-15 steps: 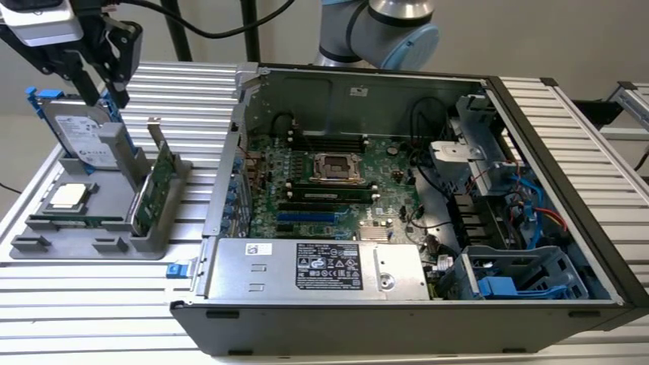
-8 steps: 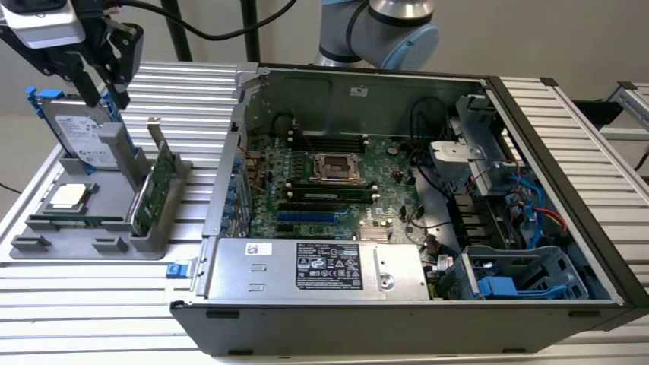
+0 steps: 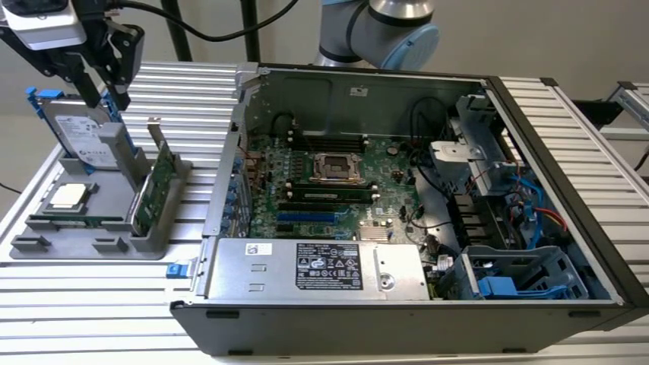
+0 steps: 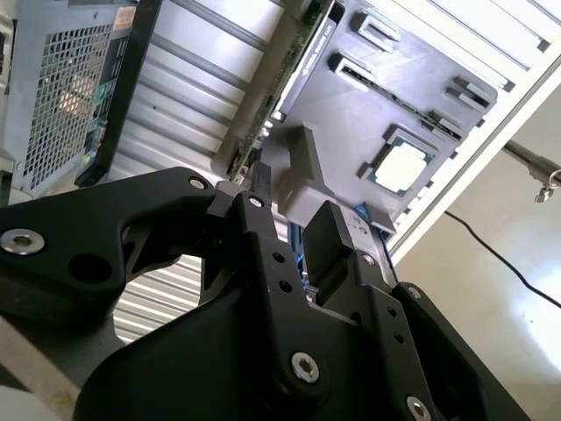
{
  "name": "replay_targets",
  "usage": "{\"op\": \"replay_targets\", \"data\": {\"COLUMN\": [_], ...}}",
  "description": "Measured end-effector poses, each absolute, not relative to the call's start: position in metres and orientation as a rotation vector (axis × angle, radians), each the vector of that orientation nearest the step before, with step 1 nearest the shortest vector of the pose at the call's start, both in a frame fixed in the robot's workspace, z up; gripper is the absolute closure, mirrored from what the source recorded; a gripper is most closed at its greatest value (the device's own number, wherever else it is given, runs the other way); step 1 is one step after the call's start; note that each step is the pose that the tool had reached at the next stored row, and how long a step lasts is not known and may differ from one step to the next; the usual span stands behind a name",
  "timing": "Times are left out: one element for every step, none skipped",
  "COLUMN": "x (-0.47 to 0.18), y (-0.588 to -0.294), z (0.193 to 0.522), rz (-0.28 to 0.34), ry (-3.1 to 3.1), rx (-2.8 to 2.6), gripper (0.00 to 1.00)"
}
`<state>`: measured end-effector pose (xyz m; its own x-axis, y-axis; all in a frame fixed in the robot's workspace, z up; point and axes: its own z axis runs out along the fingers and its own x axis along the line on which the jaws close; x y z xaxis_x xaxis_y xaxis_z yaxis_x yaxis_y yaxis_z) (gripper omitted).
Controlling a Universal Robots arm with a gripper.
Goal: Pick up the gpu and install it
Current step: 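Pick up the gpu and move the gpu toward the slot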
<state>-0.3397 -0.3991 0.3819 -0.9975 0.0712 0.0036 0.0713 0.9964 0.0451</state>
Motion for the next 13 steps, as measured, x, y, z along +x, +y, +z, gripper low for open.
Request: {"op": "replay_targets", "data": {"x": [-0.3397, -0.3397, -0.3396, -0.3397, -0.3397, -0.3397, -0.3397, -0.3397, -0.3397, -0.3397, -0.3397, -0.3397, -0.3397], "y": [-0.3991, -0.3991, -0.3991, -0.3991, -0.3991, -0.3991, -0.3991, -0.3991, -0.3991, -0.3991, -0.3991, -0.3992, -0.3992], "z": [0.3818, 0.3817, 0.3815, 0.3812, 0.381, 0.3807, 0.3804, 0.3801, 0.3798, 0.3794, 0.379, 0.3787, 0.3783], "rz": [-0.071, -0.071, -0.071, -0.071, -0.071, -0.071, -0.071, -0.071, -0.071, -0.071, -0.071, -0.071, -0.071], "ry": [-3.137, -3.137, -3.137, -3.137, -3.137, -3.137, -3.137, -3.137, -3.137, -3.137, -3.136, -3.136, -3.136], "rx": [-0.112, -0.112, -0.112, -0.112, -0.112, -0.112, -0.112, -0.112, -0.112, -0.112, -0.112, -0.112, -0.112], "gripper": [0.0, 0.0, 0.0, 0.0, 0.0, 0.0, 0.0, 0.0, 0.0, 0.0, 0.0, 0.0, 0.0]}}
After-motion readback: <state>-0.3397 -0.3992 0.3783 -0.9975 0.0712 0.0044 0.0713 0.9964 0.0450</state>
